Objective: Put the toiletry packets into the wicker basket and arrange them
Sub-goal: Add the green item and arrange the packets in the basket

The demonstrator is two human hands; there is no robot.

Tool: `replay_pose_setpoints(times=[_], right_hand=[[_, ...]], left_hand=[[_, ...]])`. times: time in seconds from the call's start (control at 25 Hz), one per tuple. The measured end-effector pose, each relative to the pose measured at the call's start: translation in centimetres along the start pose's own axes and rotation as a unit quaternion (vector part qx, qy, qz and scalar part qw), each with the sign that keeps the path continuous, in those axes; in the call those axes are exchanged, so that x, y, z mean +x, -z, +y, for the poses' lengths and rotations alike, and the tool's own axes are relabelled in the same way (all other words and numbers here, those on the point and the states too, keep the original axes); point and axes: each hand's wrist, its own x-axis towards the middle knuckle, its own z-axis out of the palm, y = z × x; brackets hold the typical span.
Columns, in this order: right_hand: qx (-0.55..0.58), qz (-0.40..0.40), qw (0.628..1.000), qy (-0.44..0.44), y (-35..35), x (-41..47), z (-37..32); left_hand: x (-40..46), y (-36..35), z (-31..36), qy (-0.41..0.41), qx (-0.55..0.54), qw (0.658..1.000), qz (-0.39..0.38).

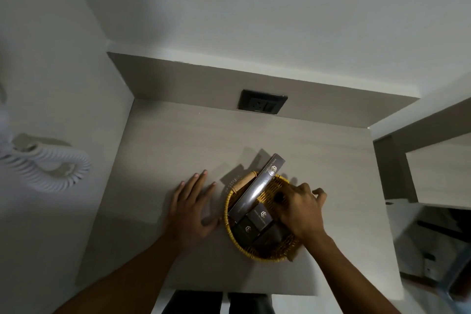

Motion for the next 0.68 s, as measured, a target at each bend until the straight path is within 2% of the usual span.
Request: replay_pose_setpoints(times=[0.32, 0.4, 0.52, 0.6, 0.68], right_hand=[[-0.043, -0.008, 0.999, -0.017, 0.0, -0.2, 0.2], [-0.028, 0.037, 0.999, -0.009, 0.6, -0.3, 0.1], [0.103, 0.119, 0.986, -0.046, 2.2, 2.0, -0.1], [0.245, 0.072, 0.963, -0.091, 3.2, 4.9, -0.2], [0.347, -0.017, 0.932, -0.101, 3.5, 7.1, -0.3]], left_hand=[[0.1, 0.4, 0.0, -0.011, 0.004, 1.000, 0.021], [0.0, 0.3, 0.0, -0.013, 0.001, 1.000, 0.023], [0.0, 0.1, -0.2, -0.014, 0.003, 1.000, 0.020], [0.0, -0.1, -0.3, -0.018, 0.004, 1.000, 0.024], [0.1, -0.4, -0.5, -0.024, 0.006, 0.999, 0.035]])
